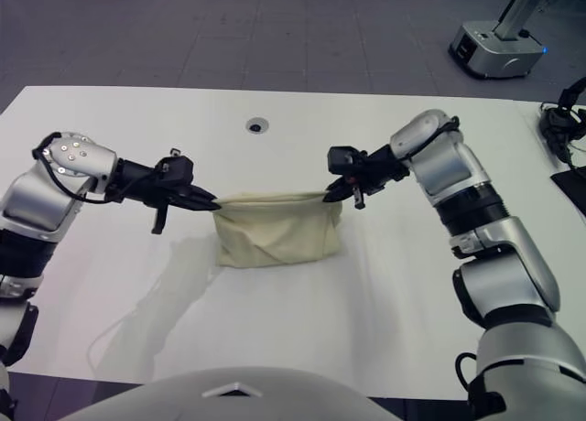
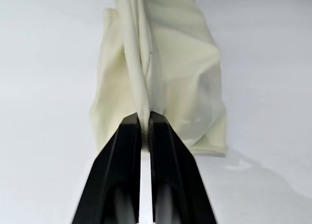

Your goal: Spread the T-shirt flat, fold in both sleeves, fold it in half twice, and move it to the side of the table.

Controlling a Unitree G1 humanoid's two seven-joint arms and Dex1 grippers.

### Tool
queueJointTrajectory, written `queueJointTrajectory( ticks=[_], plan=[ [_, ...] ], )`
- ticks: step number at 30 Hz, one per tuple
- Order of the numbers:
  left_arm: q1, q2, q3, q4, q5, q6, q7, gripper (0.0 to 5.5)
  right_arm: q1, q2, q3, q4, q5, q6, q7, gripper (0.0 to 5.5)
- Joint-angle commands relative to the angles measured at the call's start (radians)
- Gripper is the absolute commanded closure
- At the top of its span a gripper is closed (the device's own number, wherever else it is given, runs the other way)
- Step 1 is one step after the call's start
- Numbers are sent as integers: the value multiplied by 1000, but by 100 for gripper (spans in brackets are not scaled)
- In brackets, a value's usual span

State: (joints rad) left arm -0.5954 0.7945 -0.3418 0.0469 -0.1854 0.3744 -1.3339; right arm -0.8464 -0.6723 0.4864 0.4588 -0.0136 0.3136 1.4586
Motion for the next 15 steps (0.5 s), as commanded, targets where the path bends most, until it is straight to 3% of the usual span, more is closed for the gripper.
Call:
queueJointTrajectory(
  ticks=[1, 4, 5, 6, 11, 15],
  plan=[
    [-49, -60, -23, 110, 58, -45, 29, 544, -36, 41, 3, 82, -39, -40, -14, 541],
    [-80, -118, -23, 200, 97, -68, 84, 544, -36, 64, -15, 122, -65, -79, -63, 541],
    [-89, -133, -23, 225, 106, -67, 98, 507, -36, 72, -26, 132, -74, -90, -96, 541],
    [-98, -148, -19, 258, 130, -82, 136, 490, -41, 86, -42, 150, -81, -88, -144, 504],
    [-147, -167, 46, 331, 176, -112, 274, 413, -15, 102, -135, 111, -70, -78, -293, 435],
    [-114, -111, 86, 253, 241, -130, 366, 338, 41, 100, -227, 2, -63, -52, -445, 363]
  ],
)
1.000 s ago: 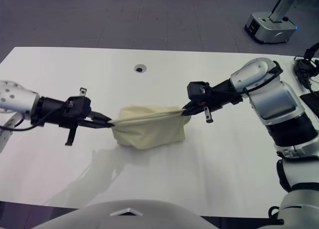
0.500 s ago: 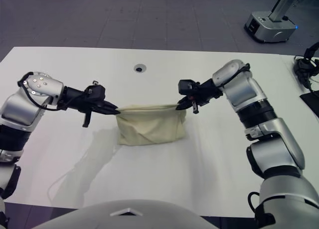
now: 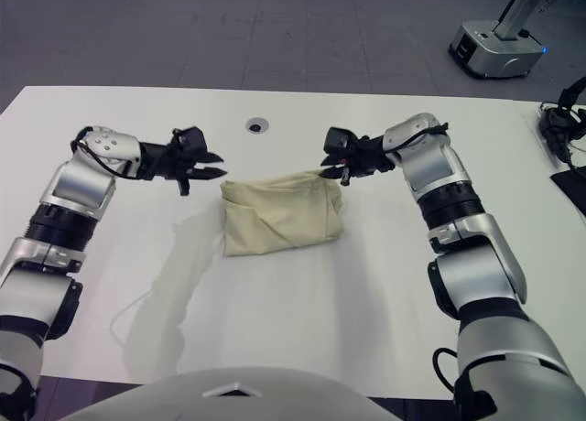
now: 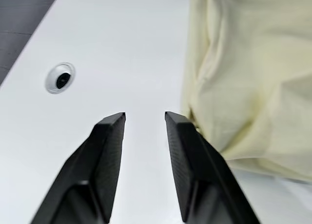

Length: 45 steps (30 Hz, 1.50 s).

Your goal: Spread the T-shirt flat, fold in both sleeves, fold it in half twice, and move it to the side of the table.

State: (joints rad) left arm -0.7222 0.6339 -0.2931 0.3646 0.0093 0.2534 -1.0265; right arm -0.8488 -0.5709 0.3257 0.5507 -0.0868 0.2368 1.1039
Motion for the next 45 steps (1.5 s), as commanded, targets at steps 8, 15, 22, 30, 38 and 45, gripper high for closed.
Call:
queueJointTrajectory(
  ticks=[8, 15, 22, 30, 38, 45],
  plan=[
    [253, 49, -29, -530, 112, 104, 118, 191, 249, -26, -21, -413, -16, -40, -91, 222],
    [350, 2, -182, -654, 286, 155, 198, 64, 206, -3, 41, -288, -104, -213, -130, 99],
    [413, 20, -286, -685, 414, 137, 189, 10, 204, 1, 98, -132, -199, -334, -176, 13],
    [546, 128, -264, -763, 441, 94, 143, 10, 167, -48, 113, 30, -289, -455, -235, 13],
    [578, 149, -221, -755, 437, 66, 143, 10, 180, -77, 92, 9, -250, -479, -181, 13],
    [478, 149, -89, -726, 321, 60, 96, 10, 361, -203, 34, -406, -89, -309, 56, 13]
  ],
)
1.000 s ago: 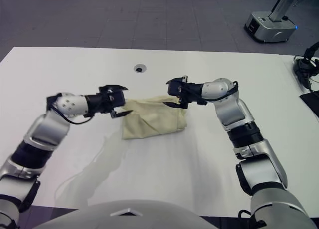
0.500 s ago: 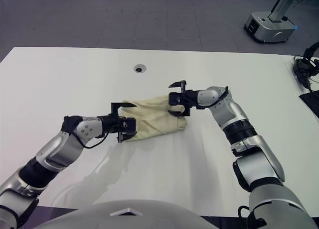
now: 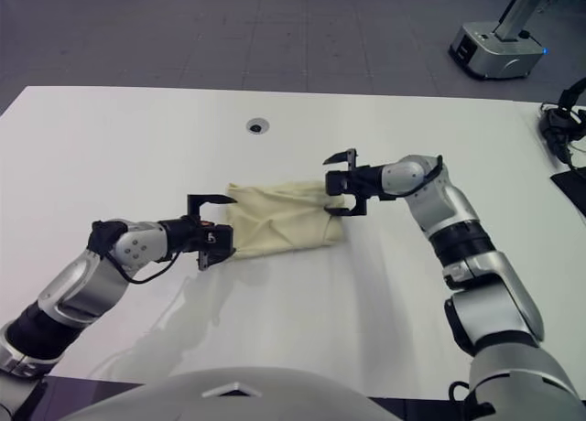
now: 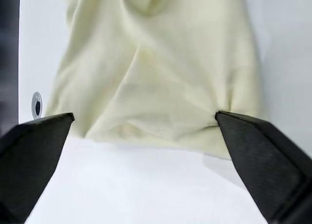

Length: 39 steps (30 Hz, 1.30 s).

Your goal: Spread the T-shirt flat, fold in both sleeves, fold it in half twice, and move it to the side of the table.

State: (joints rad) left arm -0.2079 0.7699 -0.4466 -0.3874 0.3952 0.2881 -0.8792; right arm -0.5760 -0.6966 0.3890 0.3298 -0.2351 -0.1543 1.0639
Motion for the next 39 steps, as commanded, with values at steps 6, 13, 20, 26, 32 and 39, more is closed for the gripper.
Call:
queueJointTrajectory(
  ticks=[6, 13, 20, 26, 32, 39],
  plan=[
    [-186, -78, 178, 49, -259, 123, -93, 10, 74, -30, -76, -301, 87, 200, 41, 13],
    [-298, -213, 107, 342, -237, 35, -2, 10, 166, 28, -33, -382, 61, 237, -29, 13],
    [-393, -316, 65, 720, -169, -127, 119, 10, 259, 7, 11, -420, 14, 185, -46, 13],
    [-485, -386, 97, 950, -159, -213, 241, 10, 321, -44, 22, -480, 28, 153, 1, 13],
    [-472, -399, 102, 960, -169, -237, 239, 10, 342, -79, 20, -526, 41, 159, 33, 13],
    [-357, -304, 341, 552, -349, -22, 208, 10, 292, -108, -150, -765, 383, 566, 147, 13]
  ],
)
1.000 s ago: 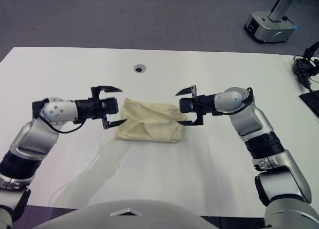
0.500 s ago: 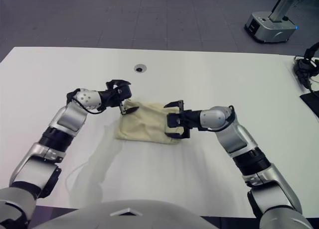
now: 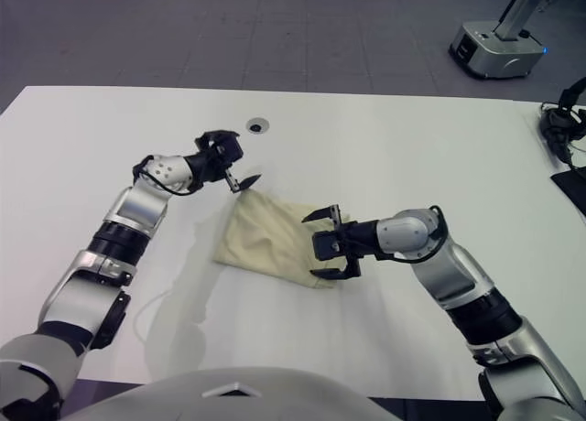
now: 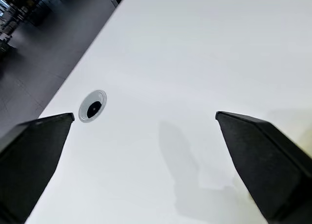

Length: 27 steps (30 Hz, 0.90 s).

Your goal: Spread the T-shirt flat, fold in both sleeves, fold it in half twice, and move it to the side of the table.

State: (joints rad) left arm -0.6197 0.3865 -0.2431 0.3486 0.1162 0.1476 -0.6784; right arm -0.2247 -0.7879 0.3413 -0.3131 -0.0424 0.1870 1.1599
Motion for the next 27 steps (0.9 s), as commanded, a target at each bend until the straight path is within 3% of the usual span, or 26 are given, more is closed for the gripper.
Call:
queueJointTrajectory(
  ticks=[1, 4, 7, 12, 18, 23, 27],
  plan=[
    [72, 94, 191, -241, -98, 163, 17, 10, -84, -8, -121, -143, 246, 289, 57, 13],
    [101, 103, 346, -370, -187, 296, 79, 10, -124, 65, -133, -167, 366, 435, 14, 13],
    [114, 84, 425, -418, -226, 371, 158, 10, -87, 151, -71, -121, 367, 455, -67, 13],
    [116, 48, 451, -447, -261, 431, 241, 10, -27, 270, 17, 66, 313, 361, -160, 13],
    [102, 45, 424, -474, -286, 461, 265, 10, 23, 359, 26, 422, 204, 142, -279, 13],
    [127, 47, 405, -528, -288, 479, 277, 10, 193, 339, -90, 652, 136, -35, -502, 13],
    [213, 27, 402, -628, -290, 512, 308, 10, 327, 339, -332, 843, 181, -59, -808, 13]
  ],
)
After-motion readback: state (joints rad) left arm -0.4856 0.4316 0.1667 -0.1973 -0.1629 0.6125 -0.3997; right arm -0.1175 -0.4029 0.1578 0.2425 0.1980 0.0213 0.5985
